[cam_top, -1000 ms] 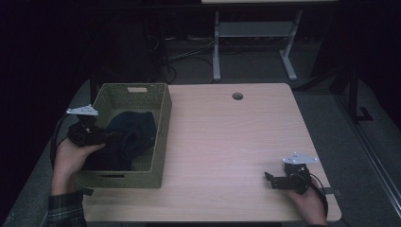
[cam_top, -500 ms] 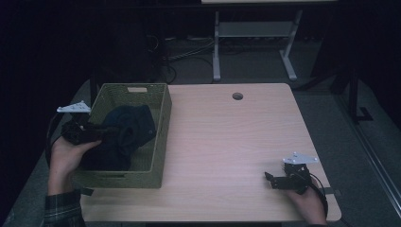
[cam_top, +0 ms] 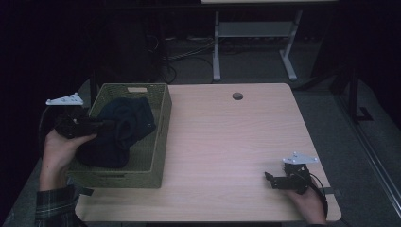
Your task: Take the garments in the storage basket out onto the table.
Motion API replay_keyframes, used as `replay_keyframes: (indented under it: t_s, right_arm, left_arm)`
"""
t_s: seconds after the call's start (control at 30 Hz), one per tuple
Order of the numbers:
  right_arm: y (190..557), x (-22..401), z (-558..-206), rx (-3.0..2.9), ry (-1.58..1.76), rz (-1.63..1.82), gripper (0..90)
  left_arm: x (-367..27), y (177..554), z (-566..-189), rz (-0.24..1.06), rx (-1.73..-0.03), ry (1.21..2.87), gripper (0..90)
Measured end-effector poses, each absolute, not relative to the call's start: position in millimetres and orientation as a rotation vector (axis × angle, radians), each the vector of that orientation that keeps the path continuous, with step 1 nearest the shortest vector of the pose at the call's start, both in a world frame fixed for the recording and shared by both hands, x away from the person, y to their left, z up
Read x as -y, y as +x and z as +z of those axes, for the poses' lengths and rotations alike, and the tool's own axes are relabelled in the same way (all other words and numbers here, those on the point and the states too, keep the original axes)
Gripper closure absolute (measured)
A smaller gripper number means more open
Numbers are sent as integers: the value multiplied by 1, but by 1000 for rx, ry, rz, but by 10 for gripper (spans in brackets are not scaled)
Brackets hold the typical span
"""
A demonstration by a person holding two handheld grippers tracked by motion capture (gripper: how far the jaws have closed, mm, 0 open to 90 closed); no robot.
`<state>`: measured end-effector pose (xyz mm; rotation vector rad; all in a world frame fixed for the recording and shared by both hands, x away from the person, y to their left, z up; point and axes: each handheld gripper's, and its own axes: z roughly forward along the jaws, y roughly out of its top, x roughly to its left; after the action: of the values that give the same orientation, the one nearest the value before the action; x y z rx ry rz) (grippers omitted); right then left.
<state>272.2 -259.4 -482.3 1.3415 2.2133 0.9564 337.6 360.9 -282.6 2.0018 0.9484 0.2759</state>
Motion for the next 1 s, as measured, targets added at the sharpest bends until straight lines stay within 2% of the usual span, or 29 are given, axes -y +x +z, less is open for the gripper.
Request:
replay_keyframes:
  t_s: [0.6, 1.0]
  right_arm:
    - [272, 259, -482, -2212, 1345, 956, 93]
    - [272, 259, -482, -2211, 1346, 956, 93]
  left_arm:
    - [-345, 341, -238, 301, -873, 2005, 721]
    - [-323, 344, -226, 298, -828, 1987, 721]
